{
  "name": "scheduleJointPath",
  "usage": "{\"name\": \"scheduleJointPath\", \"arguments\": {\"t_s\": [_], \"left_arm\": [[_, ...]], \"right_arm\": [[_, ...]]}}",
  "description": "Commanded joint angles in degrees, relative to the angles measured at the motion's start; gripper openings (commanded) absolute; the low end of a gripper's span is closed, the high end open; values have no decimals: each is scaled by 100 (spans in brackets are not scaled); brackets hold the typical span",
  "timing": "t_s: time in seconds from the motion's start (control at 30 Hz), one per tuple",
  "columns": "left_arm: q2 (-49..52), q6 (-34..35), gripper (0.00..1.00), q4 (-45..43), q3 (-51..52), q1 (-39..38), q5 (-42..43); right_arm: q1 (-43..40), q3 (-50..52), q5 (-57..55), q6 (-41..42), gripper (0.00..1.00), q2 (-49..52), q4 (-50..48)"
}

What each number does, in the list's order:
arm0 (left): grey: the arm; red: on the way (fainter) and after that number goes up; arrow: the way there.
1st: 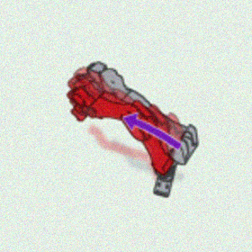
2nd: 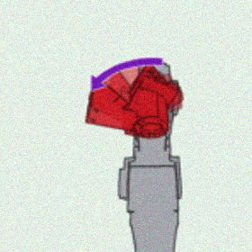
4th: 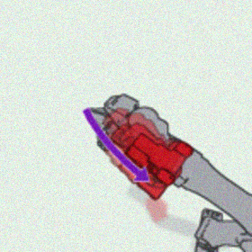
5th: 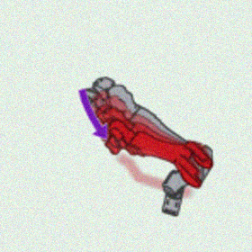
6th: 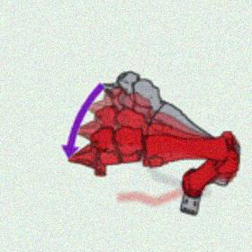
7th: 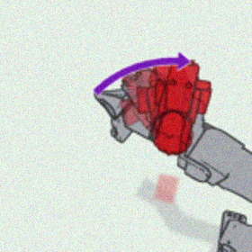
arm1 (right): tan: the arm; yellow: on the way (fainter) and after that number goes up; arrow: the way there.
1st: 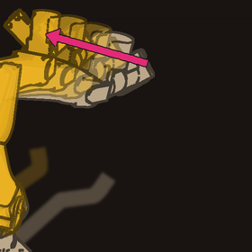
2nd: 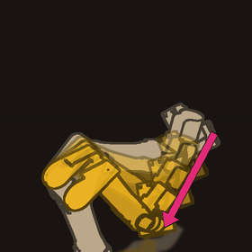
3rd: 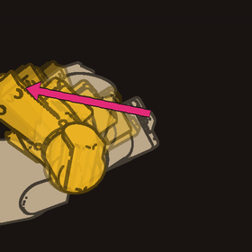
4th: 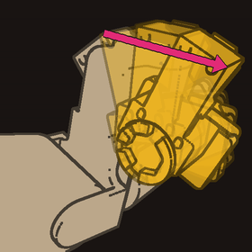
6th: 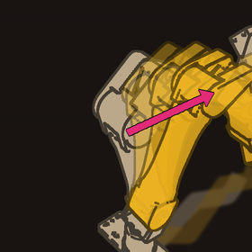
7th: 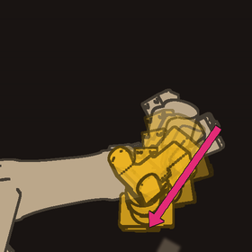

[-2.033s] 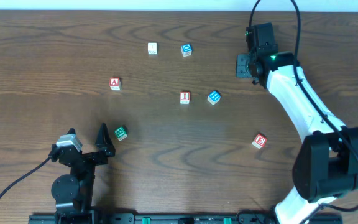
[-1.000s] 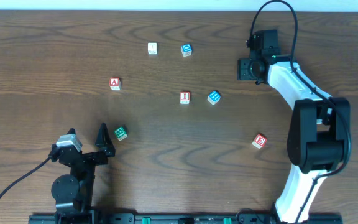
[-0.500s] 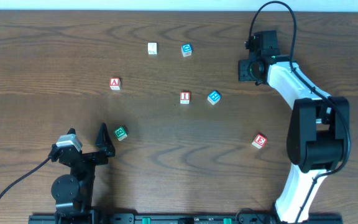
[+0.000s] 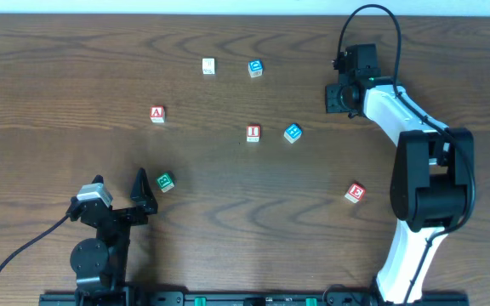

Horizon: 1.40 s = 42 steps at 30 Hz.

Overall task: Spell out Ai2
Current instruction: 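Lower and close the right gripper on the blue 2 block, then carry the blue 2 block to the right of the red I block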

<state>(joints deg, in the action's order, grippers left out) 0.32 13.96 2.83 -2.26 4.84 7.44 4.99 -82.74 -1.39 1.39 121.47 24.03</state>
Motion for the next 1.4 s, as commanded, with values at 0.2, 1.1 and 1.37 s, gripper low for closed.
{"name": "scheduleJointPath", "arguments": {"t_s": [0.2, 1.1, 1.37], "left_arm": [[-11, 42, 95, 83, 199, 28, -37], [-11, 42, 95, 83, 199, 28, -37], [-11, 42, 95, 83, 199, 28, -37]], "right_arm": [[-4, 7, 35, -192, 43, 48, -94], [-4, 7, 35, -184, 31, 48, -22], [20, 7, 37, -59, 27, 48, 52]]}}
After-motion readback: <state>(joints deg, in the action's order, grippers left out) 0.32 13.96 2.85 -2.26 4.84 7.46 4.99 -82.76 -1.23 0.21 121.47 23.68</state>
